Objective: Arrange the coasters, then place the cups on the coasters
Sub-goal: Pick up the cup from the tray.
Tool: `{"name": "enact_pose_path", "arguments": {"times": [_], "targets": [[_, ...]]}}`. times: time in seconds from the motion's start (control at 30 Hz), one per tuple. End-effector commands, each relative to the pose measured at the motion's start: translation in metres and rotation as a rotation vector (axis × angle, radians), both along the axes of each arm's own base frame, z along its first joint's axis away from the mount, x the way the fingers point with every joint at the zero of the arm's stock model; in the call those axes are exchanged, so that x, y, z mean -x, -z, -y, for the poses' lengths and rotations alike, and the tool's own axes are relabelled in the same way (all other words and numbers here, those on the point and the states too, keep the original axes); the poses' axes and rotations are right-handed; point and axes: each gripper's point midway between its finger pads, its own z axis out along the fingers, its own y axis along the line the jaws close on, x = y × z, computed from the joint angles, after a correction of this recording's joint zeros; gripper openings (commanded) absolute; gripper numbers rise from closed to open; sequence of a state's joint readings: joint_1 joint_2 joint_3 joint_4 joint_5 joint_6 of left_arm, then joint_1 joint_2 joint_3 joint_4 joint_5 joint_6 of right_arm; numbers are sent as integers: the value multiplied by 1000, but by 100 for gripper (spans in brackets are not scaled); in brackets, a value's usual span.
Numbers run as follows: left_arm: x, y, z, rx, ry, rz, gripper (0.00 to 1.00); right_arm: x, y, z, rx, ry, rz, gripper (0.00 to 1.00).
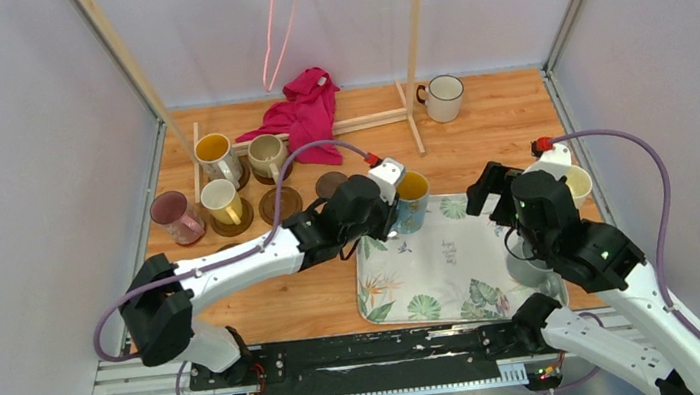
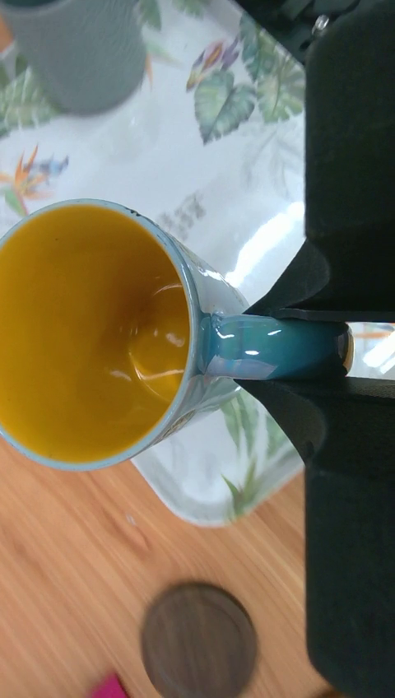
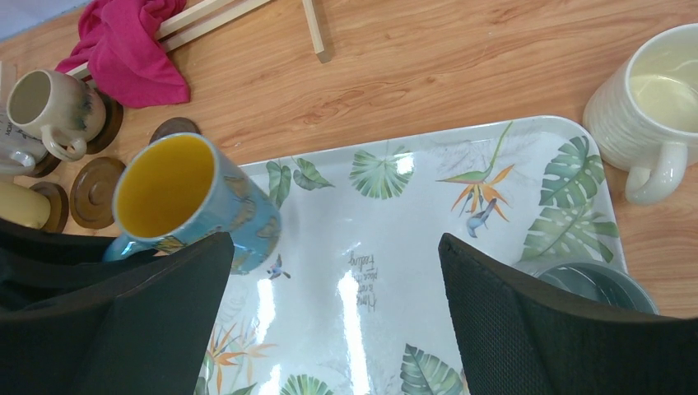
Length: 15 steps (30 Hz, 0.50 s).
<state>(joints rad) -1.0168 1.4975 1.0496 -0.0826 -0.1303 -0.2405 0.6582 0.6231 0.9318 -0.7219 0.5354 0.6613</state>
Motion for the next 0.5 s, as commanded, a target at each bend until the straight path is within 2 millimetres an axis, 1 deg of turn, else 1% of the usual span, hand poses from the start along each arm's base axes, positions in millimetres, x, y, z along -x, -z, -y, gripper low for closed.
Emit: {"name": "enact_pose_path", "arguments": {"times": [0.0,0.13,0.17,0.33,0.47], "targets": [[-29,-50,-41,90,-278,153,0,-6,2,-5,11,-9,7,100],[-35,-45,-87,3,-437,195,0,-10,2,-10,26,-27,3,100],[-37,-46,-98,-4,-477,204,0,-11,2,-12,28,-32,2,100],[-51,-40,-159,-5,-685,183,0,-16,2,-20,23,-56,0,100],[-60,-32,-198,-29,-805,186,0,-17,5,-25,18,-72,-9,100]]}}
